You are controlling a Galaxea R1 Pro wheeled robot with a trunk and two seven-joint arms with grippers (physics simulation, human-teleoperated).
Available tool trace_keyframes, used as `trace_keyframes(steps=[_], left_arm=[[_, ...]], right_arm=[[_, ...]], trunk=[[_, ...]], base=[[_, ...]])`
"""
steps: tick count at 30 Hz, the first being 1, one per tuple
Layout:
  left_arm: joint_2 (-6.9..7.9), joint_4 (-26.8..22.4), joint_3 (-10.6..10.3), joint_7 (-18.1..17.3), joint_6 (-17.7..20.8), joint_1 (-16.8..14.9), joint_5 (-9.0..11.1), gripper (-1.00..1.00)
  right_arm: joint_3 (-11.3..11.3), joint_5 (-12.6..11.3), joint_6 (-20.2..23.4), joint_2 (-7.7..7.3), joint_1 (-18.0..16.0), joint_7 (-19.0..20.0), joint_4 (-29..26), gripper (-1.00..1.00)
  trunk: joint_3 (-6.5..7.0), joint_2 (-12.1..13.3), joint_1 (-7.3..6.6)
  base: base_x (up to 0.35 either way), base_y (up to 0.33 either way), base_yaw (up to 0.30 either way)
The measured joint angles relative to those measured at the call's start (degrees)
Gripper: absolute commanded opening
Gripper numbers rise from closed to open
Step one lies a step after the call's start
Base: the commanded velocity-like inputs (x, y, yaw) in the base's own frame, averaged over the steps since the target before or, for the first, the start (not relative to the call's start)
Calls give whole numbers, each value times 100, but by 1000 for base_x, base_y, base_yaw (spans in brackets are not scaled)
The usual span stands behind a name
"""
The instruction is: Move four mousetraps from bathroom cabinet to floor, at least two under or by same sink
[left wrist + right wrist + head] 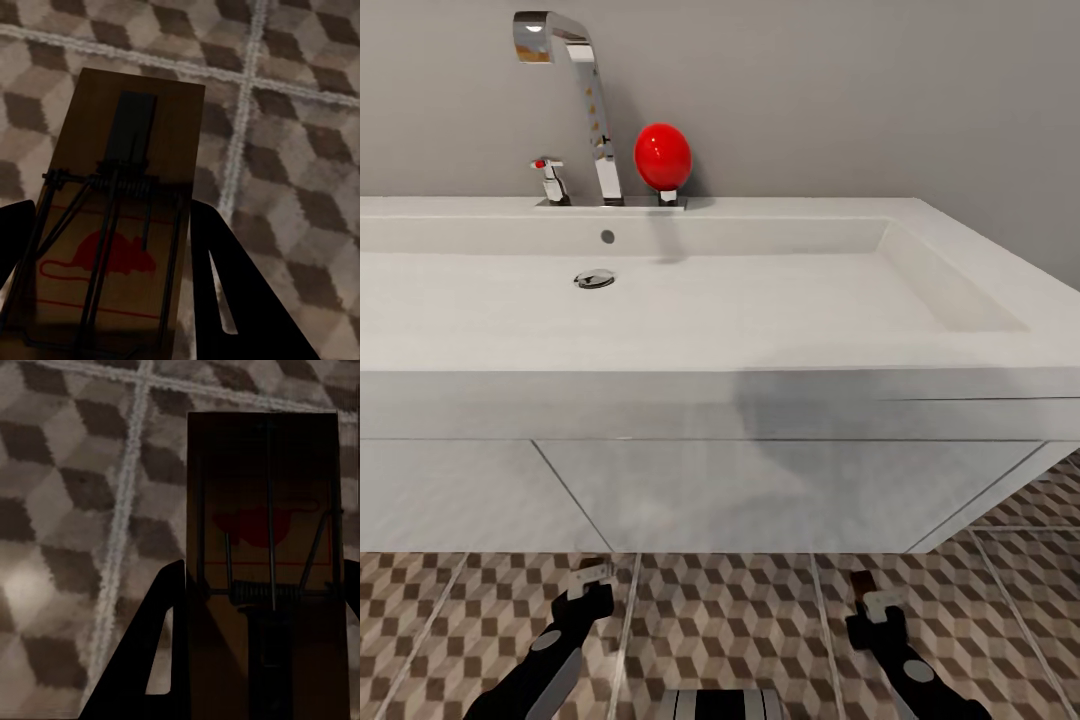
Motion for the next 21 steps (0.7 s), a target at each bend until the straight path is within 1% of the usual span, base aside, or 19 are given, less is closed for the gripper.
trace_keyframes(steps=[3,7,11,17,21], left_arm=[[-1,0,2,4,-1,0,2,-100],[-10,1,-6,3,-2,1,3,-100],[-4,27,-5,5,-2,5,-2,-100],[-48,305,-12,5,-20,3,8,-100],[-50,360,-13,5,-28,4,13,-100]], right_arm=[[-10,-1,92,10,0,0,-135,-100],[-14,-9,163,18,1,0,-181,-100],[-34,-73,179,20,1,0,-191,-100],[-56,-153,183,28,1,0,-185,-100],[-57,-152,183,30,1,0,-185,-100]], trunk=[[0,0,0],[0,0,0],[0,0,0],[-133,-8,16],[-221,-13,26]], base=[[0,0,0],[0,0,0],[0,0,0],[0,0,0],[0,0,0]])
